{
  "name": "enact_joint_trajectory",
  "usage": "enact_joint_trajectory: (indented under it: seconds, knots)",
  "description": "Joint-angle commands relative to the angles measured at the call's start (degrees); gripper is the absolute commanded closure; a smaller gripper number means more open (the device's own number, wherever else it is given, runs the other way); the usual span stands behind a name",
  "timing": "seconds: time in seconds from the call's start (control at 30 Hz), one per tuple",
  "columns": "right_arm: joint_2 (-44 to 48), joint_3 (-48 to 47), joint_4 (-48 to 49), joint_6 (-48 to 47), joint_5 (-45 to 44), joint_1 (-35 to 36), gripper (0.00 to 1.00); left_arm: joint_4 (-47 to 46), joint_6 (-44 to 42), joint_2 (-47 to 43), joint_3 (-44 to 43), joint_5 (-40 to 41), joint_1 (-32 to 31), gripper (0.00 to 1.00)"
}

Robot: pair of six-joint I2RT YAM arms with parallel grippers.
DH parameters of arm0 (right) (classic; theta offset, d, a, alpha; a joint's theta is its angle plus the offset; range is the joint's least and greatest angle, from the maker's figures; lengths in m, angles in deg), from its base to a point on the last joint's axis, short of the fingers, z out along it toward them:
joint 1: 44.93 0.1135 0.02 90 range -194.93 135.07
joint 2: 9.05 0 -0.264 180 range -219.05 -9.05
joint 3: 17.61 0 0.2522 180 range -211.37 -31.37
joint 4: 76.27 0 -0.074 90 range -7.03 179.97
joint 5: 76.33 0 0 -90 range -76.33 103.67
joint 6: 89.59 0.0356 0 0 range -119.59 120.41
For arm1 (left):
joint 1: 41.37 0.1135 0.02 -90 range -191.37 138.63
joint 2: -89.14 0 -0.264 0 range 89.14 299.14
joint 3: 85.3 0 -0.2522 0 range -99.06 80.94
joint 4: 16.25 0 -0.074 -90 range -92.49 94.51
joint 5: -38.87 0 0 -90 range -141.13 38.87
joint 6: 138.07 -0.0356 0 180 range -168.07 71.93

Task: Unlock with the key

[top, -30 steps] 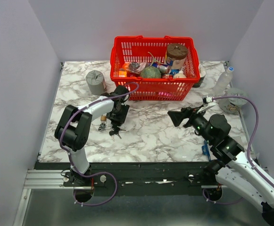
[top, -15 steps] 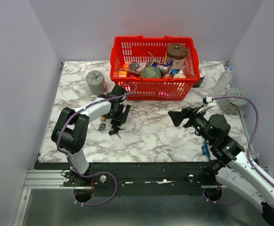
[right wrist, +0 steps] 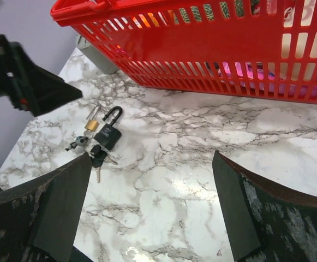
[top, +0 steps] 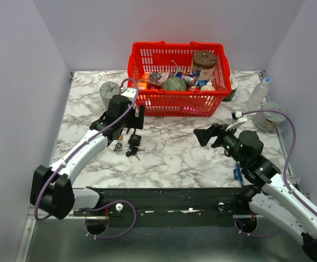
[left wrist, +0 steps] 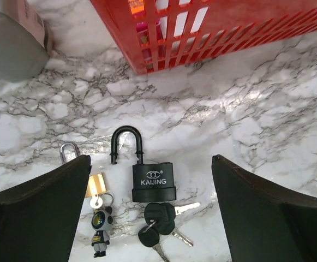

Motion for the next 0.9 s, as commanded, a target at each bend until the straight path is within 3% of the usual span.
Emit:
enact_joint_trajectory:
  seconds: [0.0,0.23,0.4,0.87]
  knots:
    - [-1.0,-1.85,-2.86,-1.39,-1.16,-0.79,0.0,-8.06,1.58,-10.43,5.5,2.42,0.34,0.01]
    - [-0.92,-3.88,-6.37,-1.57,-3.53,-2.55,0.0,-15.53,6.41,-27.24,12.28,6.03,0.34,0.01]
    - [-0.03,-5.46,-7.7,-2.27,-5.64,-2.64,0.0,-17.64,6.59,-35.32,14.39,4.02,0.25,0.01]
    - [0.94,-5.99,-9.1,-2.8,-7.84,-2.63,0.0,-17.57,7.12,-40.26,15.62,7.61,0.25,0.01]
